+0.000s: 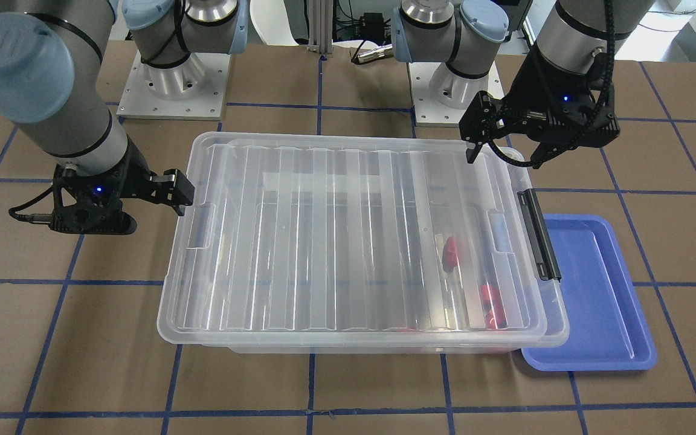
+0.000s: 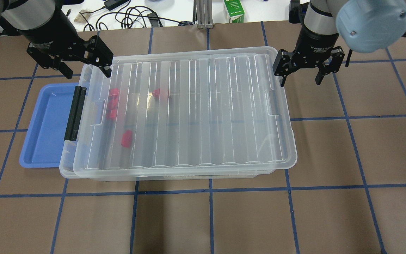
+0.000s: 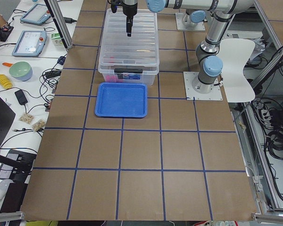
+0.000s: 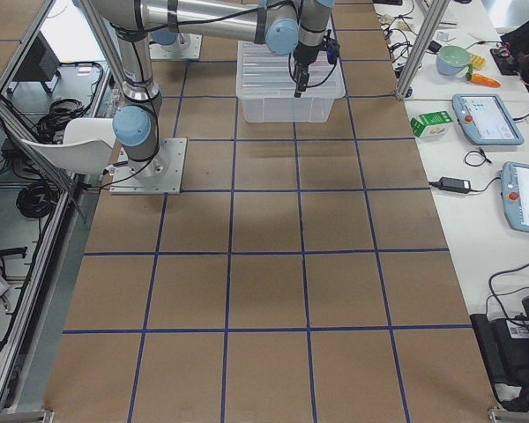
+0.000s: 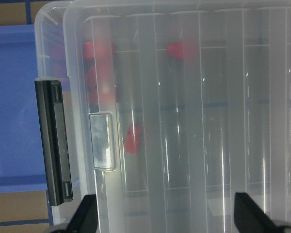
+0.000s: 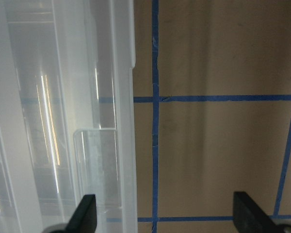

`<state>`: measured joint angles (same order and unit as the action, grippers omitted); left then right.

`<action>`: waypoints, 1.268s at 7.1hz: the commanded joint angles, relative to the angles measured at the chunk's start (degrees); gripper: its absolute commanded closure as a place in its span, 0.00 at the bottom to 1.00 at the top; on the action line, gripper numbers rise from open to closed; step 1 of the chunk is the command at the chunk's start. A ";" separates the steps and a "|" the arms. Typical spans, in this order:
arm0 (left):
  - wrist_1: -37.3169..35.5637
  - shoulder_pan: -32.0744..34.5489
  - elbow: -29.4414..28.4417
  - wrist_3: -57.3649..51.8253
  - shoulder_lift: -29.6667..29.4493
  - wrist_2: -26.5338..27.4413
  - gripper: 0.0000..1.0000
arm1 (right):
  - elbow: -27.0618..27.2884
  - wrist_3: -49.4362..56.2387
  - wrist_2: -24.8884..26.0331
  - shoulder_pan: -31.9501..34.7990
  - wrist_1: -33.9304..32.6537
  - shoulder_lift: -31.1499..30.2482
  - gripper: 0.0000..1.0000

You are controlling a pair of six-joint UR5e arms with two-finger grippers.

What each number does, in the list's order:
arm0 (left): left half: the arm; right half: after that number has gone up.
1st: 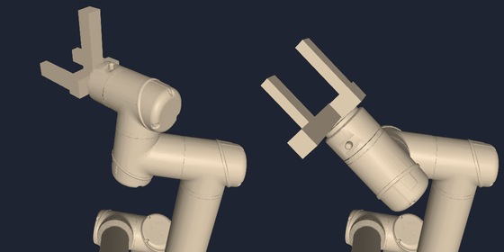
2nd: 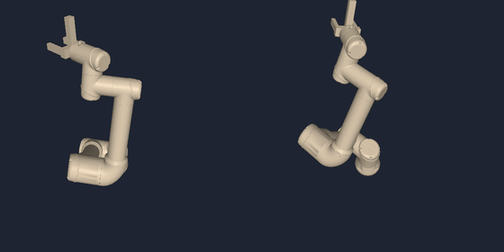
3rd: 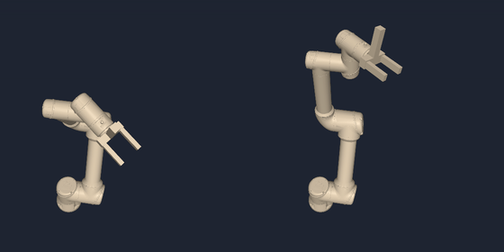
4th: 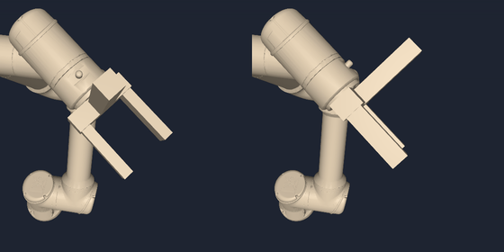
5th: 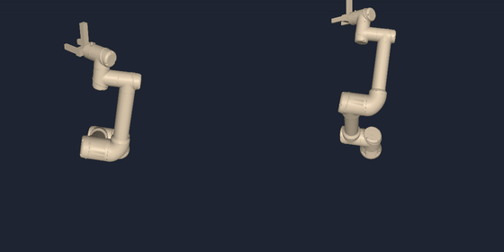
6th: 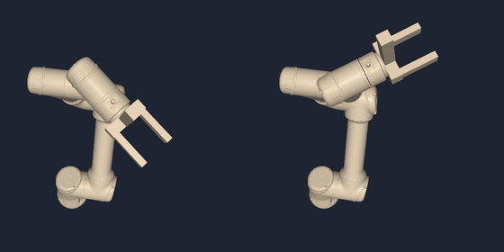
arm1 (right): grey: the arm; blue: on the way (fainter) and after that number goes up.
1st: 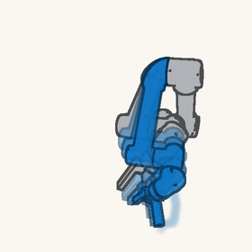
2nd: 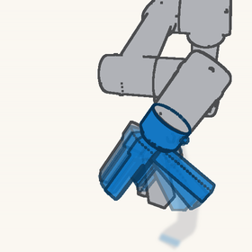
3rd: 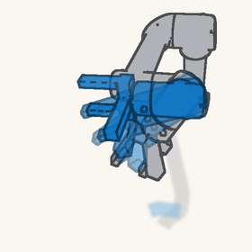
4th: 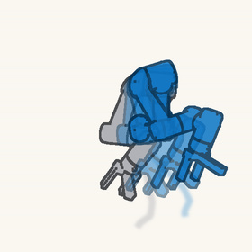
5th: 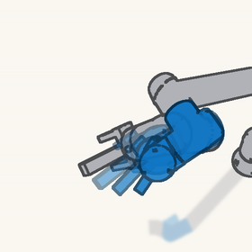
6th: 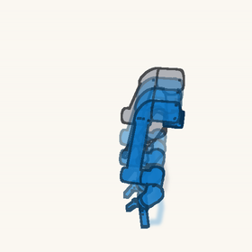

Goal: Place red block in blue tray from box

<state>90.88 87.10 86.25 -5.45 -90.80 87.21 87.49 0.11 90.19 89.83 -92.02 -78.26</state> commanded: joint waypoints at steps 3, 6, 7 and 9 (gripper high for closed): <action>0.00 0.00 0.06 0.00 0.01 -0.02 0.00 | 1.62 -0.64 -0.19 0.25 -5.71 3.46 0.00; 0.00 0.00 -0.11 0.00 0.01 -0.02 0.00 | 2.68 0.15 -0.02 0.17 -6.15 3.64 0.00; 0.00 0.09 0.06 0.00 0.01 -0.02 0.00 | 2.68 0.24 -0.02 0.17 -6.15 3.99 0.00; 0.00 0.09 0.15 0.00 0.01 -0.02 0.00 | 2.59 0.32 0.16 -0.01 -8.42 5.13 0.00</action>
<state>90.88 87.18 86.35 -5.45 -90.75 87.23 90.04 0.35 90.22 89.92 -98.93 -73.62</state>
